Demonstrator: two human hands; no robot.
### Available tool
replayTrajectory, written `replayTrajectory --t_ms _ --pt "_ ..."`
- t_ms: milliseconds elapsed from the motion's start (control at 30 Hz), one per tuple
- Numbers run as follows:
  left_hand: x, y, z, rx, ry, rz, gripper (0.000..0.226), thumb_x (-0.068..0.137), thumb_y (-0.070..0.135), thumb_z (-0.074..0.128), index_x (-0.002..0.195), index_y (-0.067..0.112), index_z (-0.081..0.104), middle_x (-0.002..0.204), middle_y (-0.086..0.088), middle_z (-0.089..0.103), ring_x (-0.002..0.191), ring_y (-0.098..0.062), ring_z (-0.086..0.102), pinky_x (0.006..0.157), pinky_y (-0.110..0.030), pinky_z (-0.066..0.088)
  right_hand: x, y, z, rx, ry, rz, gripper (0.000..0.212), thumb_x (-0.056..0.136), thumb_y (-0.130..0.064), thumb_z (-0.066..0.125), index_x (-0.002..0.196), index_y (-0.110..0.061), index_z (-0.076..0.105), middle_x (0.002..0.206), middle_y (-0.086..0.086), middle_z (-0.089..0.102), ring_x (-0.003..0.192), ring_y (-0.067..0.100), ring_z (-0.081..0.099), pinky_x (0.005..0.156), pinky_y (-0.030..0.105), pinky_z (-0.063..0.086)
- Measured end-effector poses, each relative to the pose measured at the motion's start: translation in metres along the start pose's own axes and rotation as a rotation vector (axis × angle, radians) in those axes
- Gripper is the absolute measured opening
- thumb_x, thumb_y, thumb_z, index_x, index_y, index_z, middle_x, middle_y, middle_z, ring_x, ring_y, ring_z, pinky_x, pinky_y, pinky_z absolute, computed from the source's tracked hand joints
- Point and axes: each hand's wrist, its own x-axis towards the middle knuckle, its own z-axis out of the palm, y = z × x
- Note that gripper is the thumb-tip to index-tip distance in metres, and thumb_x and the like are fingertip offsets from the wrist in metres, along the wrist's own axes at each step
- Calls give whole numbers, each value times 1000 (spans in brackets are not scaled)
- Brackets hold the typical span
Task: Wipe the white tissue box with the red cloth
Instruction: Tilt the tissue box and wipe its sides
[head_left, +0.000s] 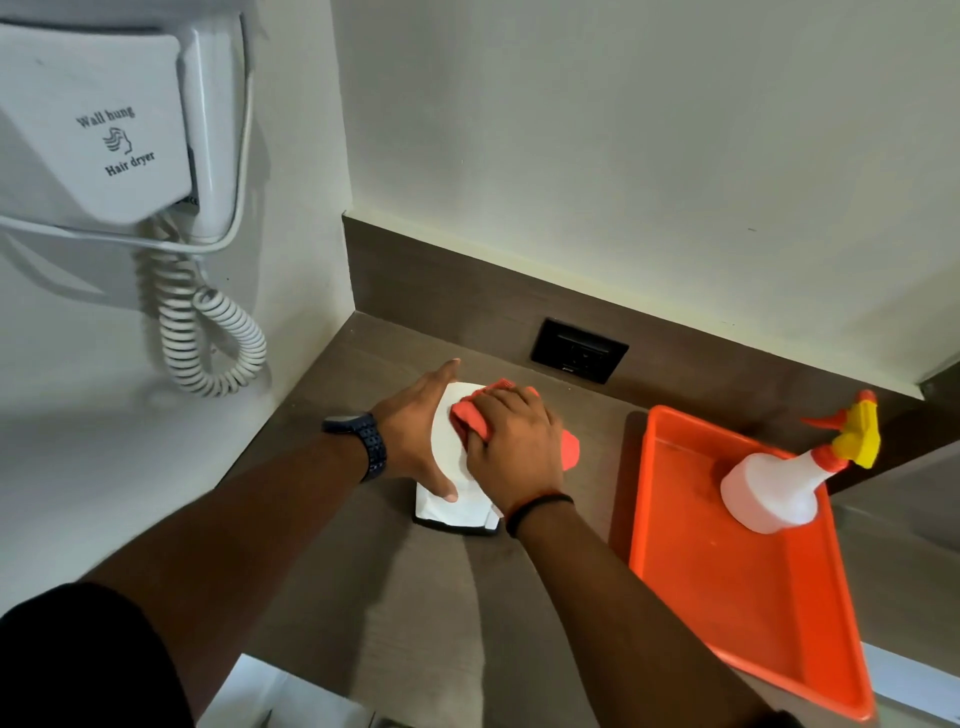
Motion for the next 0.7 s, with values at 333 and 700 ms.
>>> replayTrajectory --t_ms 333,700 --pt "-6 3 -1 -6 32 12 149 38 40 95 148 26 -3 159 -2 10 143 -18 17 114 -33 24 -43 21 -8 727 250 425 23 88 -15 61 107 -23 73 109 5 75 104 21 66 93 35 49" --pt "11 36 1 418 -21 103 142 41 70 81 148 16 5 157 -5 19 143 -27 17 115 -37 16 -11 25 10 1145 250 849 16 96 -21 61 109 -18 71 101 -1 72 98 14 67 85 23 55"
